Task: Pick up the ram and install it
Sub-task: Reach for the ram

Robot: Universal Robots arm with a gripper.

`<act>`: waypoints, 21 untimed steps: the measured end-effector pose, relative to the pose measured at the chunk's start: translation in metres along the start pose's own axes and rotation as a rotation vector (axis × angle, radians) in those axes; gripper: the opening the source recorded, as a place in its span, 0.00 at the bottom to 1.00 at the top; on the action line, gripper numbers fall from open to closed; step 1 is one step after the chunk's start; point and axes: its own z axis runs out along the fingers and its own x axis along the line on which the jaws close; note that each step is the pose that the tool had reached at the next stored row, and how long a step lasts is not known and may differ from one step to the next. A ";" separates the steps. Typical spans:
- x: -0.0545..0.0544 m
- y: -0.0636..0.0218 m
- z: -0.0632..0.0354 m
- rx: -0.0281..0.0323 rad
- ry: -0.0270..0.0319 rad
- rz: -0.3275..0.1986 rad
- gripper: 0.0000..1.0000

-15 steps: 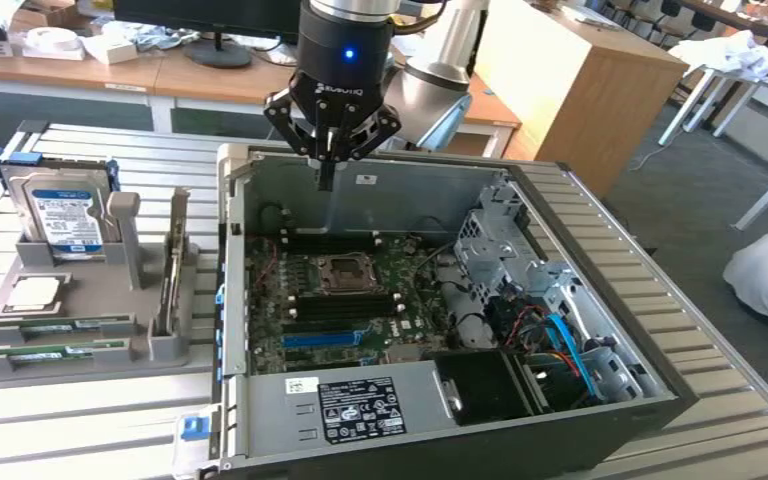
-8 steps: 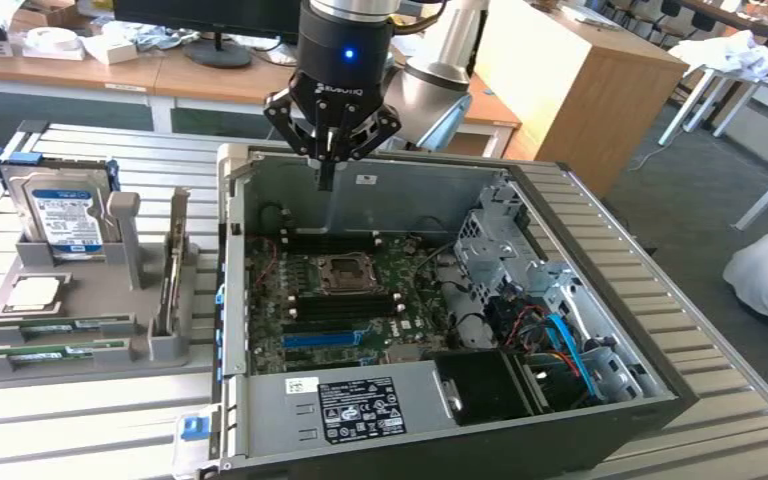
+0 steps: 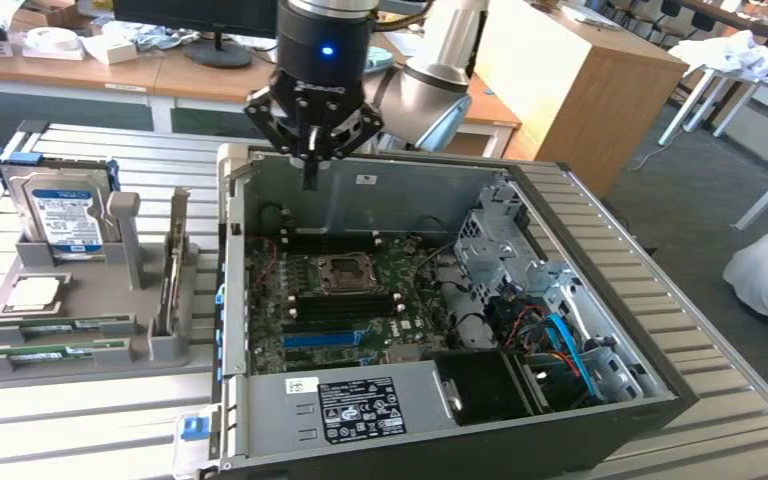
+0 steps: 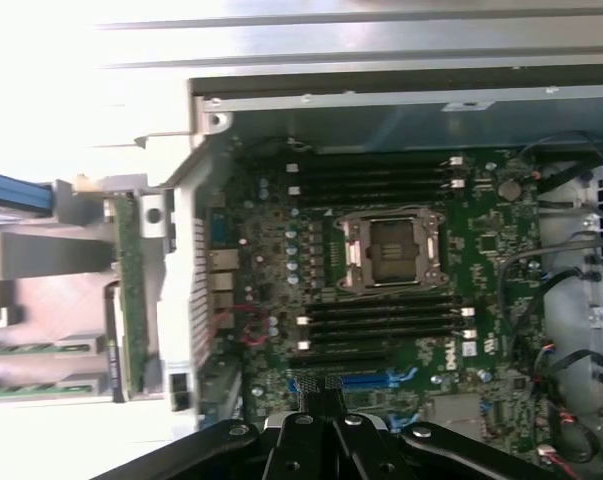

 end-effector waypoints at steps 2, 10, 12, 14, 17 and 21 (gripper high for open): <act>0.007 -0.0005 -0.0001 -0.0001 -0.0001 0.000 0.10; 0.033 -0.0024 -0.0007 -0.0001 0.0000 0.000 0.10; 0.040 -0.0030 -0.0009 -0.0001 0.0000 0.000 0.10; 0.048 -0.0036 -0.0011 0.0000 0.0000 0.000 0.10; 0.058 -0.0043 -0.0014 0.0000 0.0000 0.000 0.10; 0.071 -0.0053 -0.0016 -0.0001 0.0000 0.000 0.10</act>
